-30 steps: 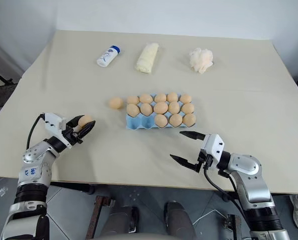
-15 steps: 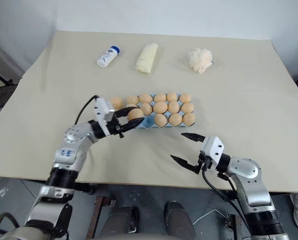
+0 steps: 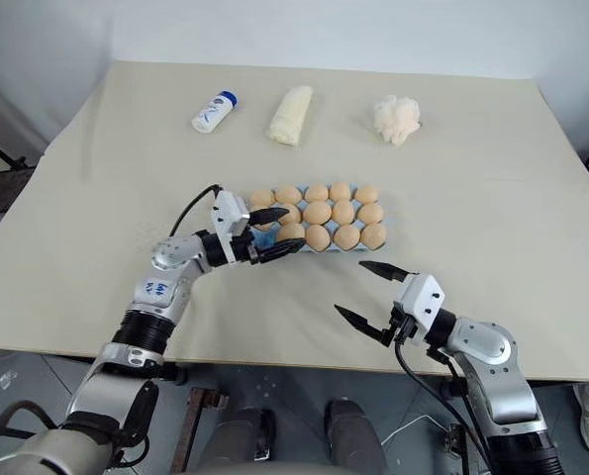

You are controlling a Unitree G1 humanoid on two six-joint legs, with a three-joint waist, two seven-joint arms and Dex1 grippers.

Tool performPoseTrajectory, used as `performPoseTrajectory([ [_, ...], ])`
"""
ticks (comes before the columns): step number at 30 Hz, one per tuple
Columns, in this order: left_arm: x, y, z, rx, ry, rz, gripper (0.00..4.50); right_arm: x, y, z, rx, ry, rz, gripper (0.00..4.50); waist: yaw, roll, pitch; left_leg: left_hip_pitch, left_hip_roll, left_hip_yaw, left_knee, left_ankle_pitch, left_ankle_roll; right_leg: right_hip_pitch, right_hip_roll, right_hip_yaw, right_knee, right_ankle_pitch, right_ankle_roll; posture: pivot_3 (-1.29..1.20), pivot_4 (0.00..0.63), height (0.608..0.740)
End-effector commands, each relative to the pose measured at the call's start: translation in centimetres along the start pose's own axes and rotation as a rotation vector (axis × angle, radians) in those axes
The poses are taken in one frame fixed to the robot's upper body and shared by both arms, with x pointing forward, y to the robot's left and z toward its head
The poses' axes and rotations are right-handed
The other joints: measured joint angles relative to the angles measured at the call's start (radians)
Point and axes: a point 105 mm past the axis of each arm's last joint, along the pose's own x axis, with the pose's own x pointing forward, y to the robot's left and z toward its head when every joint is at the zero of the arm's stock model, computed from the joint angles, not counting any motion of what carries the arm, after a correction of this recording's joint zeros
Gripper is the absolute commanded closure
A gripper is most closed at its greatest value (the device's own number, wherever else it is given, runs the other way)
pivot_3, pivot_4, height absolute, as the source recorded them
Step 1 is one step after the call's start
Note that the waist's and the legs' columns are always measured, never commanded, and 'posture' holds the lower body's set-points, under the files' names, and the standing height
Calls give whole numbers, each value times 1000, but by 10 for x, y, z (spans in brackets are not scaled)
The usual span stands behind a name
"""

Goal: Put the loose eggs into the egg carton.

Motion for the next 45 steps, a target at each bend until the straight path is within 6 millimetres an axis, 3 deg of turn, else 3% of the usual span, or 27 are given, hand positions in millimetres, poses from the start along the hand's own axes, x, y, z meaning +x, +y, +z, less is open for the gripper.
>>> performPoseTrajectory([
  [1, -46, 16, 14, 28, -47, 76, 986, -2, -3, 10, -28, -26, -1, 0, -2, 0, 0, 0, 0, 0, 0, 0, 0, 0, 0, 0, 0, 0, 0, 0, 150, 740],
  [2, -71, 25, 14, 30, -38, 138, 986, -2, -4, 11, -27, -26, 3, 0, -6, 0, 0, 0, 0, 0, 0, 0, 0, 0, 0, 0, 0, 0, 0, 0, 150, 740],
  [4, -96, 31, 15, 36, -28, 200, 986, -3, -5, 11, -26, -27, 7, 0, -15, 0, 0, 1, 1, 0, -1, 0, -1, 0, 0, 0, 0, 0, 0, 0, 150, 740],
  [9, -160, 39, -10, -23, 70, 421, 46, -1, -6, 11, -22, -30, 21, 0, 4, 0, 0, 1, 0, -1, -1, 0, 1, 1, -3, -3, -1, 0, 0, 0, 150, 740],
  [12, -182, 34, -27, -58, 116, 504, 46, 1, -5, 11, -16, -33, 33, 0, 4, 0, 0, 0, -1, -1, -1, 0, 2, 2, -5, -3, -4, 0, 0, 0, 150, 740],
  [14, -183, 32, -30, -71, 114, 517, 46, 2, -5, 11, -15, -34, 38, 0, 8, 0, 0, 0, -1, -1, -1, 0, 3, 2, -5, -4, -4, 0, 0, 0, 150, 740],
  [20, -162, 35, -29, -77, 87, 501, 46, 4, -7, 11, -18, -36, 44, 0, 2, 0, 0, 0, -1, -1, -2, 0, 2, 1, -5, -4, -4, 0, 0, 0, 150, 740],
  [27, -106, 66, -24, -78, 57, 512, 46, 4, -8, 11, -21, -34, 37, 0, 5, 0, 0, 0, -2, -1, -1, 0, 3, 1, -5, -4, -3, 1, 2, 0, 150, 740],
  [34, -63, 91, -25, -110, 77, 542, 46, 3, -7, 12, -24, -36, 17, 0, 2, -1, 1, -2, -2, 0, -1, 0, 3, -1, -4, -5, -1, 1, 2, 0, 150, 740],
  [45, -31, 102, -33, -142, 142, 567, 46, 2, -8, 15, -34, -44, -21, 0, 4, -4, 2, -2, -3, 0, 0, 0, 2, -2, -4, -4, -1, 2, 3, 0, 150, 740],
])
